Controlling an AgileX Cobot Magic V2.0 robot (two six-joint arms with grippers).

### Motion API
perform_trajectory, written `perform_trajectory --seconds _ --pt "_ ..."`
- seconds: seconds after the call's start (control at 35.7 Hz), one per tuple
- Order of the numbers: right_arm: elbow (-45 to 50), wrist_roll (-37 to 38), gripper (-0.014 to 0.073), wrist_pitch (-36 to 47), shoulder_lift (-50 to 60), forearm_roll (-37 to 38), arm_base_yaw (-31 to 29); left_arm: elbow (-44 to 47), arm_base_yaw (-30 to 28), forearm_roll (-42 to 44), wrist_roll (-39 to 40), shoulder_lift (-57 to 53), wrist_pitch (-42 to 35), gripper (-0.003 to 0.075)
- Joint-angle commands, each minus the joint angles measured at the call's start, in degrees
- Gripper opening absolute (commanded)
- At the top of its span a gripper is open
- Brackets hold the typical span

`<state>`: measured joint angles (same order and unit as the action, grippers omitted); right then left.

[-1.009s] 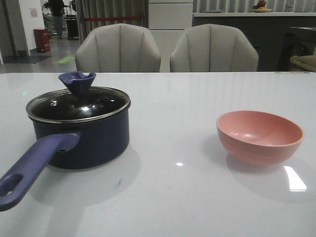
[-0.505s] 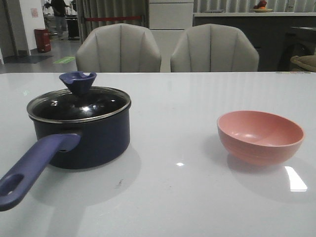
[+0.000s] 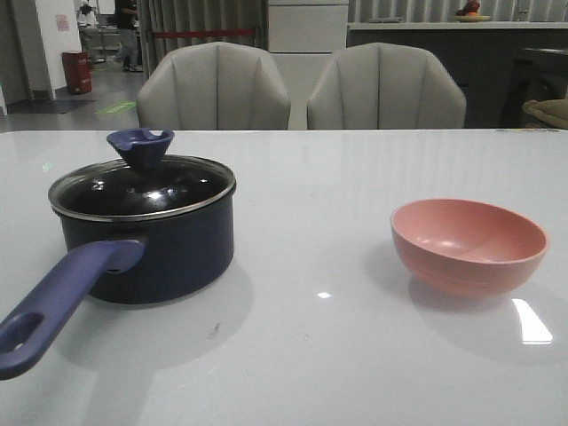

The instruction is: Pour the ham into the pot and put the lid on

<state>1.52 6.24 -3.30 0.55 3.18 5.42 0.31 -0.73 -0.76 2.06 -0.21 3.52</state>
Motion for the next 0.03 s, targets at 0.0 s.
perform_trajectory --seconds 0.0 --pt "-0.3 0.2 0.016 4.2 1.1 0.7 -0.3 1.1 0.0 -0.5 0.0 -1.2 -4.7 0.0113"
